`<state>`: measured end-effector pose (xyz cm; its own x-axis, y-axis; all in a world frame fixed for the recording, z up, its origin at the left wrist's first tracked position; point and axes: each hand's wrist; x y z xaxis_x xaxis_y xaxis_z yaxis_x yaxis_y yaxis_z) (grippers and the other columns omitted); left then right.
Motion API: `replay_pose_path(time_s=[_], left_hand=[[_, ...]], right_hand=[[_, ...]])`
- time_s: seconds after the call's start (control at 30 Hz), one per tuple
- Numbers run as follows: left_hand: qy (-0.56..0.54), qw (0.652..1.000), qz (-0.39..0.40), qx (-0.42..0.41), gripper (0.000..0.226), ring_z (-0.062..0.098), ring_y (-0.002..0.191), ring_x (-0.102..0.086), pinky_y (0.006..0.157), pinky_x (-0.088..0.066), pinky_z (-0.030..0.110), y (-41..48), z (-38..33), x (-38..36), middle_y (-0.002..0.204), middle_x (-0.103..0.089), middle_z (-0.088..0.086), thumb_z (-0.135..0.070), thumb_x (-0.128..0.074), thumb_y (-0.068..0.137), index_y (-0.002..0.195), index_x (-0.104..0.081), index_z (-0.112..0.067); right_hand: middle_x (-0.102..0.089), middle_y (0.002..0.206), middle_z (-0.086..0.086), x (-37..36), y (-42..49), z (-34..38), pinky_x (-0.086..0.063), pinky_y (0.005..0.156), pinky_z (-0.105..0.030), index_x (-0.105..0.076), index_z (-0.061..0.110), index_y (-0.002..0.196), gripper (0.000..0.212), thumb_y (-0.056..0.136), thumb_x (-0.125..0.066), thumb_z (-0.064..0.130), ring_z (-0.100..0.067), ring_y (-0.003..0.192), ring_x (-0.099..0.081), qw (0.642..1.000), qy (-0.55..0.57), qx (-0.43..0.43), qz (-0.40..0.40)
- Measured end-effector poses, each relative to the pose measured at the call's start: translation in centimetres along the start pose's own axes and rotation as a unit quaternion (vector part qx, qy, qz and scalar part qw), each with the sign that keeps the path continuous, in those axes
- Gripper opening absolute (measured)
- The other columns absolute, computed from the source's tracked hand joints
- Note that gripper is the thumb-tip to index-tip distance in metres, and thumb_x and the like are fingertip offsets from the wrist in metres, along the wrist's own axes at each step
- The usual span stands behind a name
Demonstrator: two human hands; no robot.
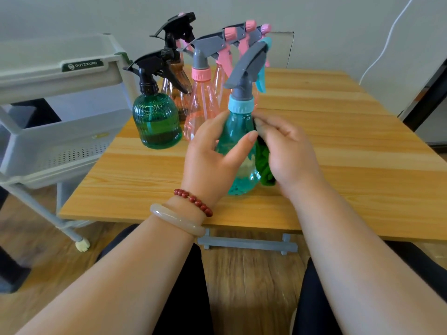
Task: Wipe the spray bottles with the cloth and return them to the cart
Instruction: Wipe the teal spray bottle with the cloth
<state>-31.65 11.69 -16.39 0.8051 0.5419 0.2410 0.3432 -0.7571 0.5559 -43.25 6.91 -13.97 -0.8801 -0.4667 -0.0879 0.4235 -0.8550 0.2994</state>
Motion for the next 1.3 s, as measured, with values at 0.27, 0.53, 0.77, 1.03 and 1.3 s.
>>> replay_pose_path(time_s=[0.27, 0.53, 0.77, 1.03, 1.3], left_hand=[[-0.141, 0.989, -0.052, 0.011, 0.014, 0.022, 0.091, -0.067, 0.082, -0.057, 0.04, 0.7, -2.5, 1.3, 0.097, -0.072, 0.007, -0.02, -0.06, 0.096, 0.106, -0.067, -0.013], [-0.132, 0.988, -0.051, 0.053, 0.031, 0.006, 0.1, -0.067, 0.085, -0.057, 0.029, 1.7, -4.6, 1.3, 0.107, -0.07, -0.005, -0.033, -0.068, 0.091, 0.117, -0.059, -0.018], [-0.186, 0.975, -0.028, 0.117, 0.043, 0.009, 0.108, -0.066, 0.096, -0.054, 0.041, 0.1, -3.5, 0.8, 0.116, -0.069, -0.006, -0.038, -0.071, 0.087, 0.125, -0.057, -0.027], [-0.162, 0.98, 0.07, 0.096, 0.029, 0.009, 0.099, -0.069, 0.087, -0.057, 0.031, -0.6, -3.1, 1.3, 0.104, -0.073, -0.01, -0.024, -0.072, 0.087, 0.111, -0.06, -0.035], [-0.181, 0.977, 0.074, 0.084, 0.033, 0.011, 0.102, -0.069, 0.088, -0.056, 0.033, 0.0, -3.3, 1.7, 0.106, -0.073, -0.009, -0.025, -0.07, 0.087, 0.117, -0.061, -0.033]], right_hand=[[-0.073, 0.11, 0.0, 1.7, 0.1, -0.4, -0.055, 0.091, -0.043, -0.072, 0.029, 0.107, 0.032, 0.077, -0.08, 0.024, -0.021, 0.105, -0.068, 0.987, 0.079, -0.063, 0.121], [-0.072, 0.111, 0.003, 1.4, -0.4, -0.5, -0.055, 0.082, -0.031, -0.069, 0.031, 0.112, 0.064, 0.053, -0.093, 0.025, -0.019, 0.105, -0.068, 0.994, 0.088, -0.002, 0.063], [-0.065, 0.129, -0.001, -0.1, -0.9, 0.2, -0.048, 0.103, -0.037, -0.057, 0.017, 0.134, 0.043, 0.091, -0.056, 0.016, -0.017, 0.123, -0.059, 0.995, 0.068, 0.011, 0.071], [-0.075, 0.1, 0.002, 0.0, -0.2, 0.7, -0.052, 0.087, -0.031, -0.075, 0.021, 0.097, 0.029, 0.098, -0.047, 0.014, -0.011, 0.097, -0.068, 1.0, 0.016, 0.001, -0.001], [-0.072, 0.113, 0.008, -0.2, -0.6, 1.1, -0.05, 0.097, -0.028, -0.068, 0.024, 0.113, 0.027, 0.1, -0.046, 0.017, -0.006, 0.111, -0.064, 0.998, 0.004, 0.056, 0.003]])
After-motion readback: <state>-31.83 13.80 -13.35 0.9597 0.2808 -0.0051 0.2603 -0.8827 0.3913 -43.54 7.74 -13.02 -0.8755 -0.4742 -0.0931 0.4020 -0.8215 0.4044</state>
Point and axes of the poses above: each hand's wrist, its own y-axis towards the middle knuckle, its own x-axis out of the back of the hand, z = x × y
